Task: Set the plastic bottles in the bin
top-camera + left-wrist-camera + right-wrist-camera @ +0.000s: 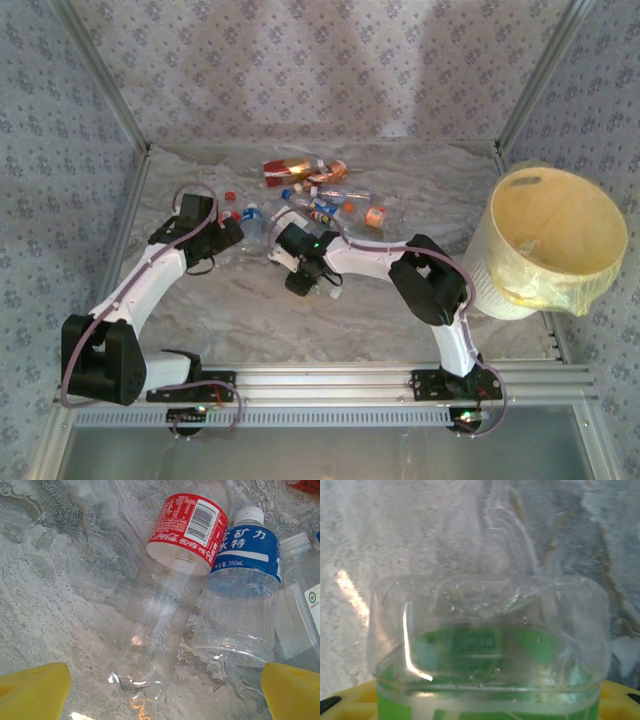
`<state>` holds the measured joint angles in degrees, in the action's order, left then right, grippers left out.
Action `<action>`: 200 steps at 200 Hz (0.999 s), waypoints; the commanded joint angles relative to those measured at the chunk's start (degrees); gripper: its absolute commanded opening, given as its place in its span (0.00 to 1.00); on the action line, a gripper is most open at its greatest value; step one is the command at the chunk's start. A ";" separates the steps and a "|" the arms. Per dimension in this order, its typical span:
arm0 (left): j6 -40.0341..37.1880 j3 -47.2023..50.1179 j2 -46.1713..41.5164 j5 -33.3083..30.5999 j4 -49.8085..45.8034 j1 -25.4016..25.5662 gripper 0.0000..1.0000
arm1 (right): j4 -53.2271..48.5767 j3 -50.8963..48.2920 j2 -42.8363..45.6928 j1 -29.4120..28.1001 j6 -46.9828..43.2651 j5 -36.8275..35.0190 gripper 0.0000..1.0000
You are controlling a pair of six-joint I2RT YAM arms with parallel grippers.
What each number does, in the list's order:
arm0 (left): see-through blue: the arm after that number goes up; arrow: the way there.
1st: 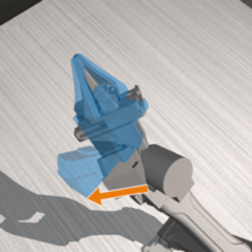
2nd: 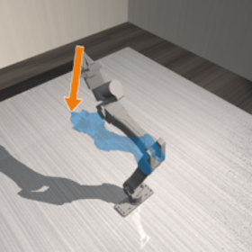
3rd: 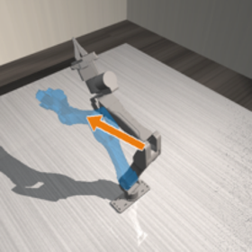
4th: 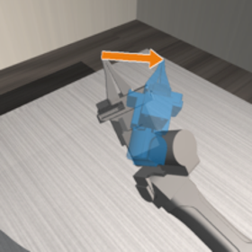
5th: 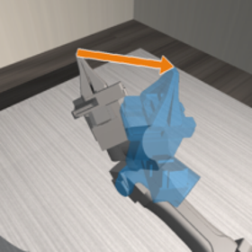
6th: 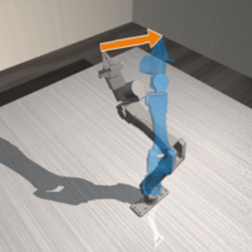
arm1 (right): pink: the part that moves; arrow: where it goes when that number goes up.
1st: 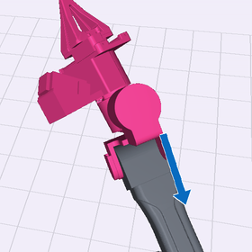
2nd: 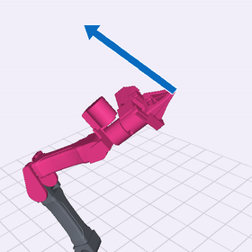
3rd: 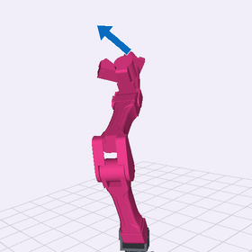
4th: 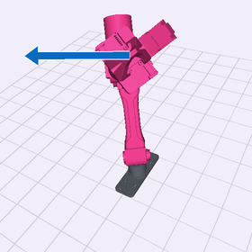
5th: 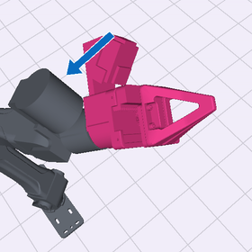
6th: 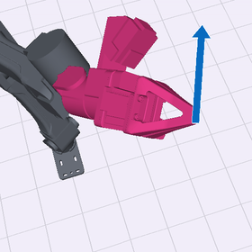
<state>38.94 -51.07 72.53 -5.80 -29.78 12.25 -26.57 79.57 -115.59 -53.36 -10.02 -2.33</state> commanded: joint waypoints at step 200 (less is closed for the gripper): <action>1.26 0.37 1.46 3.52 2.64 -0.22 0.98 | 1.97 -7.71 51.80 22.68 13.37 -0.85 0.47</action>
<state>39.62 -51.07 73.54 -2.98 -27.66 12.25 -23.59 70.67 -68.23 -33.58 1.13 -4.95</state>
